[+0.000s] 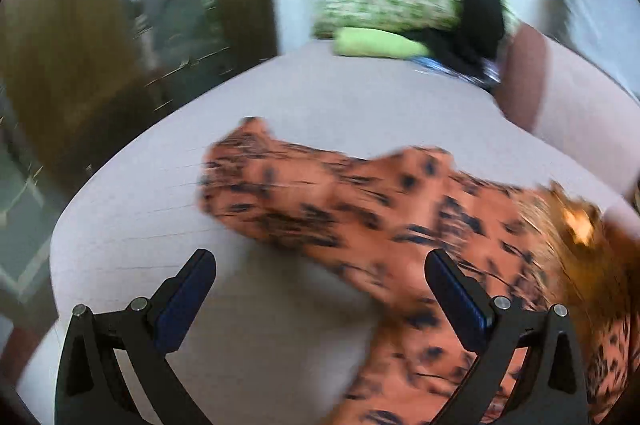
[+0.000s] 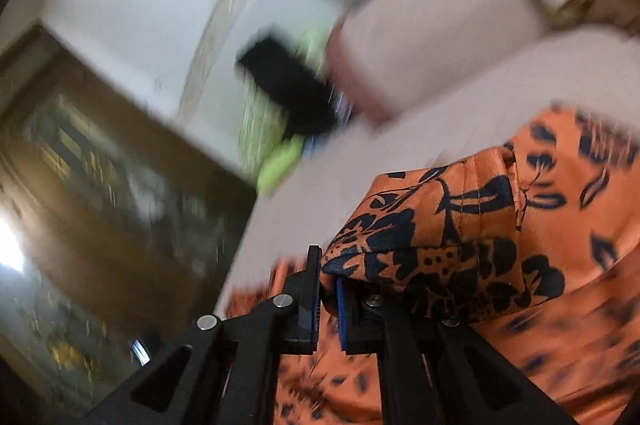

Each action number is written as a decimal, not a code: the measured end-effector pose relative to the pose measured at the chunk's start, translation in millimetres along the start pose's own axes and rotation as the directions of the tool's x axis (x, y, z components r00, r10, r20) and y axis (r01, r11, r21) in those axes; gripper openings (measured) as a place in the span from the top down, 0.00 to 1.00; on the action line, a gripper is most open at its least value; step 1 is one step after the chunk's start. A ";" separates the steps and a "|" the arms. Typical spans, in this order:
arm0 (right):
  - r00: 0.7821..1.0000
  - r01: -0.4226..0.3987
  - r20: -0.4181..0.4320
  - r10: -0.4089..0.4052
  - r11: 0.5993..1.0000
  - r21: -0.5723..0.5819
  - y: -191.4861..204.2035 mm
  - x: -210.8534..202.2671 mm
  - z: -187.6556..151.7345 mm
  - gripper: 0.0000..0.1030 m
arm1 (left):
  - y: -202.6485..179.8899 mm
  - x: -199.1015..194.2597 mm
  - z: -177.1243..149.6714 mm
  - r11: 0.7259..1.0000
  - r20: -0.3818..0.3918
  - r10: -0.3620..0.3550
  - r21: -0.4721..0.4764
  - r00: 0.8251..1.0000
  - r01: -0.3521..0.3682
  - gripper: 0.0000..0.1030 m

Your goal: Fold small clothes

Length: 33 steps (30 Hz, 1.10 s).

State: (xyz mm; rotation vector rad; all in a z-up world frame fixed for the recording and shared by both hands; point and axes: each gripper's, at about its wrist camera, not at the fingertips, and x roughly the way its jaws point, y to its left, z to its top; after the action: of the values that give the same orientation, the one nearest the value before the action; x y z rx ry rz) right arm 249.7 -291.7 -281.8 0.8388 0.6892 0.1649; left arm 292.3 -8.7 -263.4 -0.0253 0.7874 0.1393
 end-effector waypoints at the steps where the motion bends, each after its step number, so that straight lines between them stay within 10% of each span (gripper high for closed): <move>1: 0.999 0.015 -0.048 -0.016 1.000 -0.004 5.1 23.3 -13.9 0.89 | 12.4 1.3 3.1 1.000 0.004 0.014 -0.028 1.000 -0.014 0.00; 3: 0.992 0.023 -0.126 -0.019 0.999 0.035 1.6 61.7 -36.2 0.83 | 27.6 1.2 1.5 0.998 0.008 0.027 -0.058 1.000 -0.026 0.00; 6: 0.980 -0.031 -0.190 0.060 0.988 0.153 -1.6 84.8 -67.1 0.21 | 41.8 1.5 0.1 0.995 -0.001 0.035 -0.092 0.999 -0.035 0.00; 7: 0.976 -0.055 -0.196 0.091 0.982 0.181 -2.5 84.3 -74.2 0.20 | 43.8 1.3 0.4 0.995 -0.002 0.028 -0.100 1.000 -0.028 0.00; 12: 0.976 -0.081 -0.192 0.102 0.990 0.115 -9.3 29.7 -78.9 0.20 | 27.3 -9.0 0.0 0.996 0.030 -0.013 -0.092 0.999 0.016 0.00; 17: 0.996 -0.068 0.072 0.054 0.975 0.210 -58.9 -59.7 -50.0 0.21 | -28.6 -28.5 -14.6 0.988 0.037 -0.152 0.042 0.988 0.150 0.00; 23: 0.990 0.068 0.070 -0.123 0.846 0.529 -168.5 -71.0 -33.7 0.35 | -116.8 -52.3 -48.5 0.899 -0.027 -0.336 0.290 0.941 0.330 0.00; 25: 0.992 0.057 0.061 -0.113 0.813 0.579 -190.5 -65.4 -36.7 0.64 | -133.2 -57.0 -54.3 0.875 -0.035 -0.370 0.324 0.928 0.361 0.00; 27: 0.995 0.012 0.067 -0.070 0.778 0.628 -200.8 -67.0 -37.2 0.68 | -151.0 -60.9 -60.8 0.851 -0.040 -0.401 0.353 0.915 0.388 0.00; 33: 0.997 0.014 0.045 -0.055 0.768 0.640 -212.1 -64.6 -29.0 0.67 | -190.5 -38.7 -80.8 0.846 -0.091 -0.283 0.446 0.955 0.293 0.00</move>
State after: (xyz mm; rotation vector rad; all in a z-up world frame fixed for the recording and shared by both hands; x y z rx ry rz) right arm 154.7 -441.1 -418.5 1.4851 0.7095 -0.1468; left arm 234.0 -207.8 -298.6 0.3012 0.8131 -0.3373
